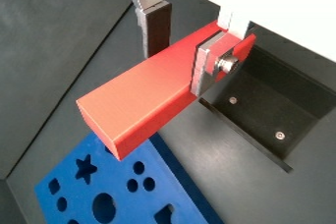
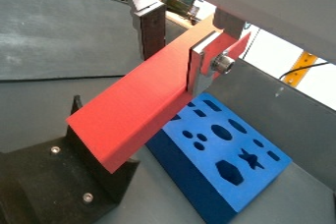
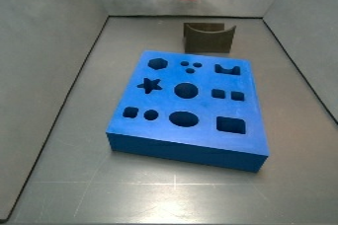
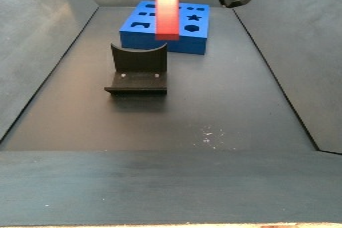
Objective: Pick up the rectangle object. Move up. Place the rectangle object on the fixture. Regrasp the rectangle object. Move to above the board. Insert the rectangle object.
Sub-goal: Place the rectangle object on the fixture.
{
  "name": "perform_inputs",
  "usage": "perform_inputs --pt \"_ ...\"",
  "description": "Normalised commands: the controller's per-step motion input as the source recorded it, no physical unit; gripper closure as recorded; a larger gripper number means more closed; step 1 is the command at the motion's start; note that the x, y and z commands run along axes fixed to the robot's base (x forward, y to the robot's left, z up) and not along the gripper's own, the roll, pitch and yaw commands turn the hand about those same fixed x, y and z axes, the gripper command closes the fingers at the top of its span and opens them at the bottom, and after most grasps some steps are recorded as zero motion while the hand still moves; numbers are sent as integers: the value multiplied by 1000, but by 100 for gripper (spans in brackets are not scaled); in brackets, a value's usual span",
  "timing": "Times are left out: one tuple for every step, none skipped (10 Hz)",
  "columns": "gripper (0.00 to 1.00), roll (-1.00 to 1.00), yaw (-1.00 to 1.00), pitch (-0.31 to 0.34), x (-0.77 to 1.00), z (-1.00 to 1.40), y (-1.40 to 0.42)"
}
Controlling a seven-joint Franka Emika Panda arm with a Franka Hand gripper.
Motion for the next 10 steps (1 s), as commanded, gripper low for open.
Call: perform_inputs --pt "100 -186 -79 35 834 -41 47" --pt "100 -184 -78 42 794 -36 47" --pt "100 -182 -75 53 723 -35 46" --pt "100 -179 -72 57 670 -32 47" --pt "100 -174 -69 62 598 -27 49" --pt "100 -171 -64 67 551 -30 48" --pt "100 -170 -62 71 489 -23 45" --pt "100 -170 -59 74 458 -23 44" --pt "100 -1000 -58 289 271 -1000 136" --pt "100 -1000 -76 291 265 -1000 141"
